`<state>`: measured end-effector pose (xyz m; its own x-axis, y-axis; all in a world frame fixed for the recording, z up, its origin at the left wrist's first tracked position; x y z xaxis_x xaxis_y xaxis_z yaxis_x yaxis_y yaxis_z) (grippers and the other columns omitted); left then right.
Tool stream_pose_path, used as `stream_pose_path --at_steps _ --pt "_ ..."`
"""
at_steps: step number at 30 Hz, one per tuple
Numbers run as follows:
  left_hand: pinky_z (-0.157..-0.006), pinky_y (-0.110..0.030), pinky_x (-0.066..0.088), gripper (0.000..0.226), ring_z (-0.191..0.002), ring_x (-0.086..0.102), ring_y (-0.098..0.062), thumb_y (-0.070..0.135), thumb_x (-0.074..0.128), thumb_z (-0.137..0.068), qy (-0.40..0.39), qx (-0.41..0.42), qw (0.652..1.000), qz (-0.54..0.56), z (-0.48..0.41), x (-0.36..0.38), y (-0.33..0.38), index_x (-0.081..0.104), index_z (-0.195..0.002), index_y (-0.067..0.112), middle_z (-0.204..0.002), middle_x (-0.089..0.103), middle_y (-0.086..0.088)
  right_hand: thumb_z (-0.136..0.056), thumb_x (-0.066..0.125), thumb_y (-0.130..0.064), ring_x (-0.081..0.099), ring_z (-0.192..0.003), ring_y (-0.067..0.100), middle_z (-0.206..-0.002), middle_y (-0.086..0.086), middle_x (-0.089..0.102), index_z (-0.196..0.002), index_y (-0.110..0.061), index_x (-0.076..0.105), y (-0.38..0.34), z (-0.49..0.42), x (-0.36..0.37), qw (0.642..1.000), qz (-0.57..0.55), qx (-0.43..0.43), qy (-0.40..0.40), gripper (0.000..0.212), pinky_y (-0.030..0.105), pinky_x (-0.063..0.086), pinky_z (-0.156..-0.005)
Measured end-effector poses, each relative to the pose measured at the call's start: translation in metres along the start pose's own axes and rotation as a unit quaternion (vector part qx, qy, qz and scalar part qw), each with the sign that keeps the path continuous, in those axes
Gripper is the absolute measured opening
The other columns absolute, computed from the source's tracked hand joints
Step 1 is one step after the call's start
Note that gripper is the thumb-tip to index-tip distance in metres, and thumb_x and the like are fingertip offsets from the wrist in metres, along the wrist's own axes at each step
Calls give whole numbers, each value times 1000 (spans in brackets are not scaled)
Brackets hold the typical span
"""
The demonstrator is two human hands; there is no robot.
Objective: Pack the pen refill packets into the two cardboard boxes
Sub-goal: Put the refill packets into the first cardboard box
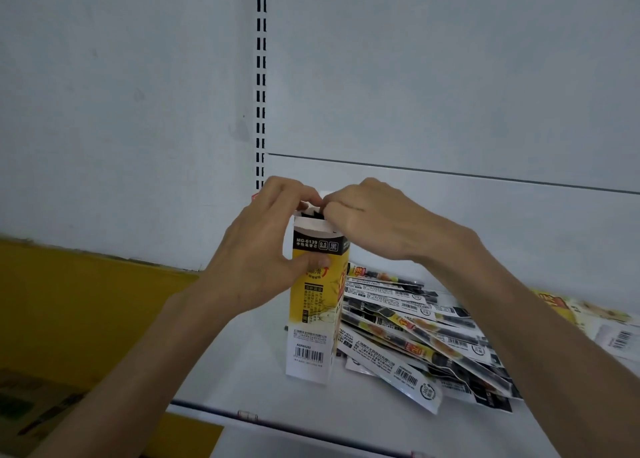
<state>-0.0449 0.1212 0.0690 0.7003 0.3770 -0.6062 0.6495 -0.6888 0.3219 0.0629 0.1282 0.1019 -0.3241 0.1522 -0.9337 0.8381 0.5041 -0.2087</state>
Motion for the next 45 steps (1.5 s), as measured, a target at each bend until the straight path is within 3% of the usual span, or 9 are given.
stream_pose_path --at_steps 5,11,14,16,18,26,31,36,45 --pt "-74 -9 32 60 -89 37 6 33 78 -65 -28 -17 999 -9 -3 -2 1 35 -105 42 -93 39 34 -89 41 -20 40 -60 19 -61 4 44 -58 -12 44 4 -1 -1 999 -39 -15 0 33 31 30 -56" --pt "-75 -9 27 60 -99 26 4 41 73 -67 -48 1 998 -37 1 -3 0 49 -122 38 -100 45 21 -82 56 1 68 -73 11 -80 0 70 -84 -18 65 55 28 -33 915 -288 -9 283 21 19 51 -71" --pt "-77 -16 29 61 -102 26 3 36 74 -70 -47 -21 998 -28 3 1 0 47 -124 38 -108 43 14 -82 67 -21 60 -69 8 -77 -3 63 -88 -19 60 94 30 5 988 -64 137 20 9 21 46 -65" --pt "-80 -18 26 59 -103 25 3 34 72 -71 -49 -23 998 -26 2 1 2 47 -125 35 -110 44 14 -78 71 -39 61 -71 8 -78 -3 64 -95 -13 62 117 45 49 954 20 215 -206 33 22 48 -64" --pt "-78 -15 23 53 -101 24 3 33 71 -72 -55 -5 998 -25 0 1 5 51 -121 33 -104 48 18 -73 75 -42 63 -69 10 -74 -2 66 -93 -6 67 126 56 73 931 28 235 -279 43 21 48 -59" --pt "-85 -24 23 47 -101 26 2 34 71 -72 -57 -3 998 -35 -3 0 7 58 -117 26 -98 44 29 -85 60 -23 61 -89 20 -94 2 64 -90 -15 65 130 46 65 973 -29 184 -136 10 31 50 -75" --pt "-83 -24 26 47 -98 25 4 32 73 -69 -55 -21 998 -37 -1 -6 6 59 -114 29 -91 36 34 -78 69 -35 53 -87 15 -96 -3 53 -107 -19 56 132 52 81 951 33 203 -230 35 24 42 -66" --pt "-74 -21 28 45 -94 23 7 29 74 -70 -55 -20 998 -26 -1 -6 9 60 -112 27 -88 38 32 -80 63 -19 27 -50 14 -57 -2 29 -59 -16 31 130 48 83 964 7 177 -198 39 27 17 -50" --pt "-72 -19 29 41 -95 25 4 28 74 -70 -47 -7 998 -32 2 -5 11 62 -109 24 -87 39 34 -97 42 -20 55 -61 17 -75 0 58 -93 -12 55 118 37 28 985 -114 125 21 16 29 44 -56"
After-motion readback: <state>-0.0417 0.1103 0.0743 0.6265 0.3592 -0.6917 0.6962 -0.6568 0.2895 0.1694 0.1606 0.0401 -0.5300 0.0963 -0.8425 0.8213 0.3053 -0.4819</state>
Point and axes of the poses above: each hand's wrist, its own z-axis away from the middle knuckle, its own x-axis out of the palm, y = z × x, the point moved 6 cm from there along -z, towards the middle knuckle
